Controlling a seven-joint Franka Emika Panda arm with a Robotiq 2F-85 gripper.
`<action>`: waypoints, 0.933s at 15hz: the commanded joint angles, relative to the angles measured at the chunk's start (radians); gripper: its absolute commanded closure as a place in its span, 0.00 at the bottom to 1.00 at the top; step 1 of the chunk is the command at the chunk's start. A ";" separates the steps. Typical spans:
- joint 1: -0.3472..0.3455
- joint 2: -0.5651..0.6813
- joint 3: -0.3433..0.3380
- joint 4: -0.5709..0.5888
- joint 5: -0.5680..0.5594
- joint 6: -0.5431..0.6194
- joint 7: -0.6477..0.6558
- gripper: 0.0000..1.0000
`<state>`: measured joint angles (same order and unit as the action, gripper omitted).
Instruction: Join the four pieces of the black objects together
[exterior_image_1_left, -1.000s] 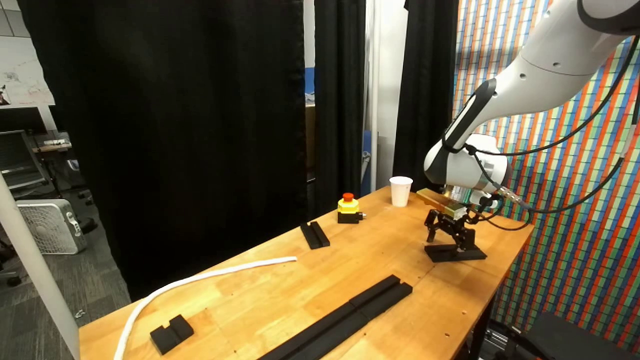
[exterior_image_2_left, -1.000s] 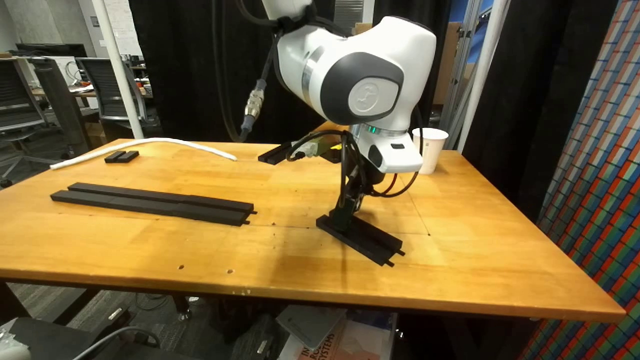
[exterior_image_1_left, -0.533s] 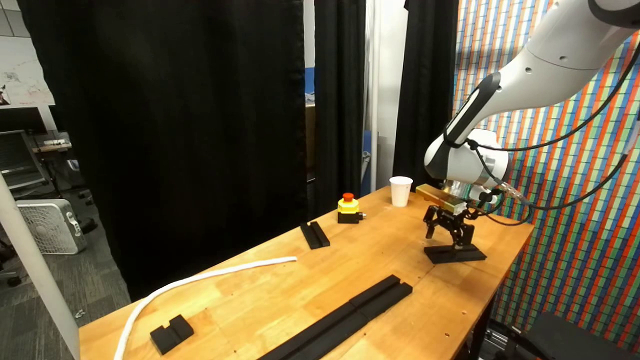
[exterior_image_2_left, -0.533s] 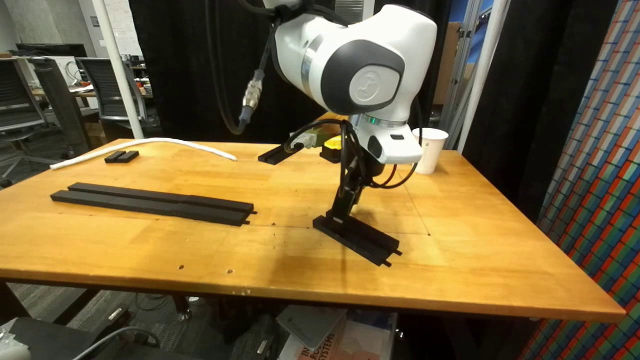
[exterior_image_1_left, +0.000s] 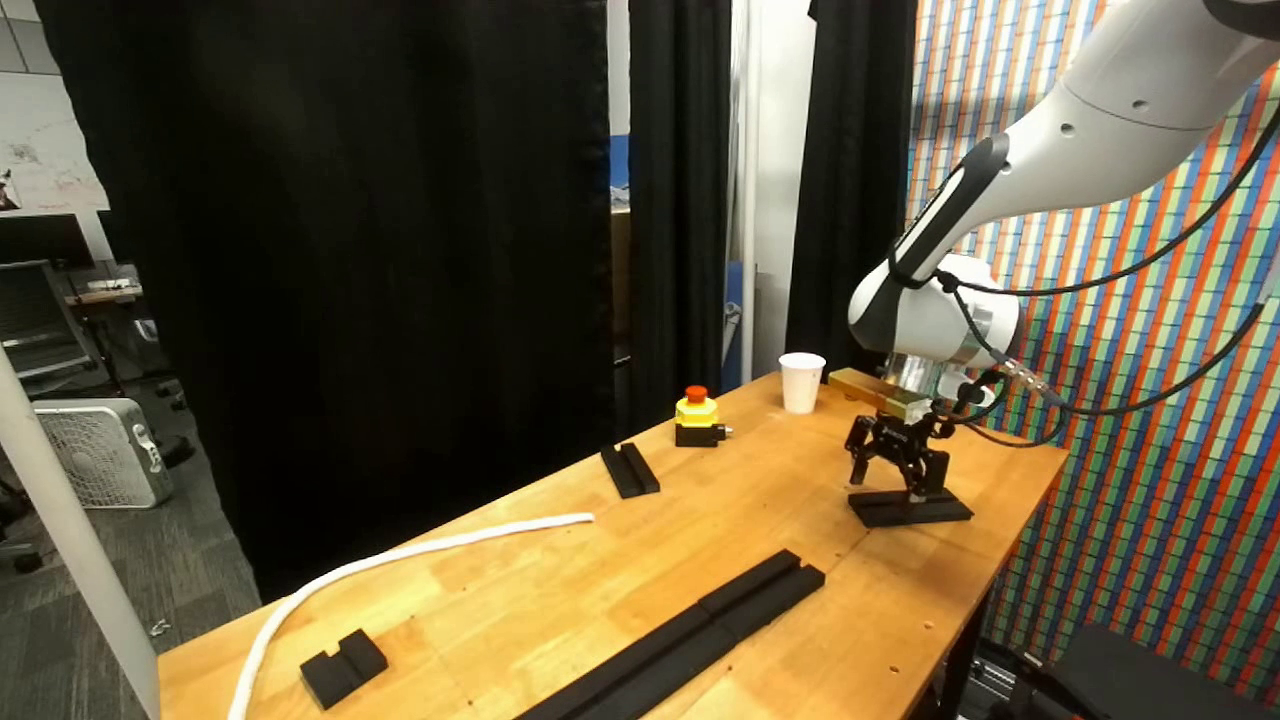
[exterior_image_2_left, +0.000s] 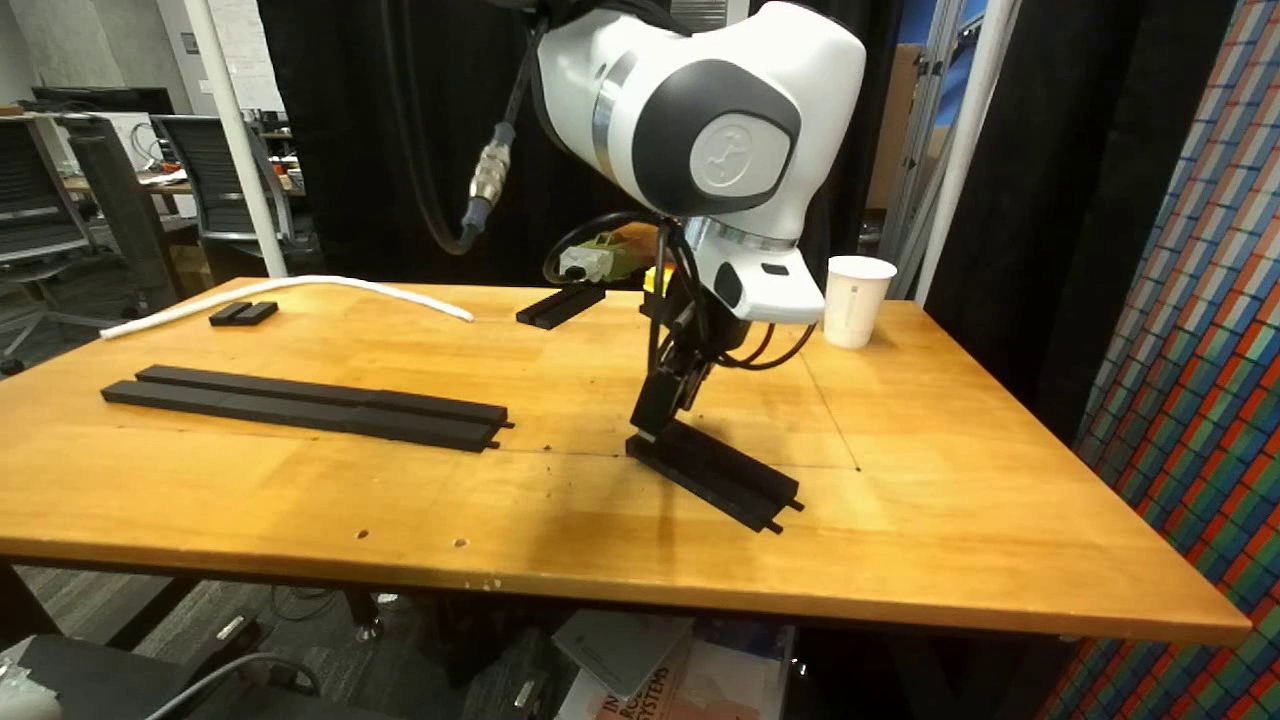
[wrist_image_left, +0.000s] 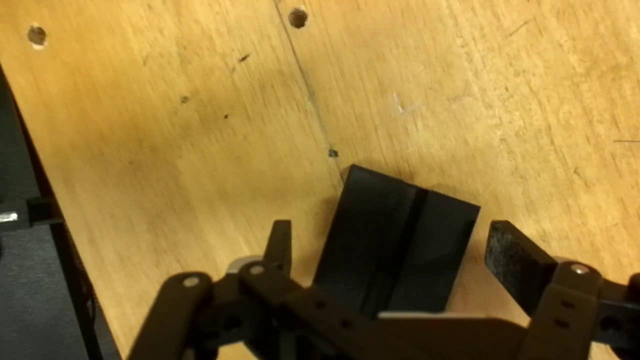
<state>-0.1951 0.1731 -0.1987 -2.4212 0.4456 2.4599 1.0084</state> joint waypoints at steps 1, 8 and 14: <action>0.009 -0.026 -0.007 -0.022 0.002 -0.009 0.045 0.00; 0.015 0.035 -0.016 -0.006 -0.019 0.063 0.129 0.00; 0.016 0.039 -0.022 -0.010 -0.040 0.098 0.191 0.00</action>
<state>-0.1949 0.2053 -0.2023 -2.4314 0.4355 2.5250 1.1475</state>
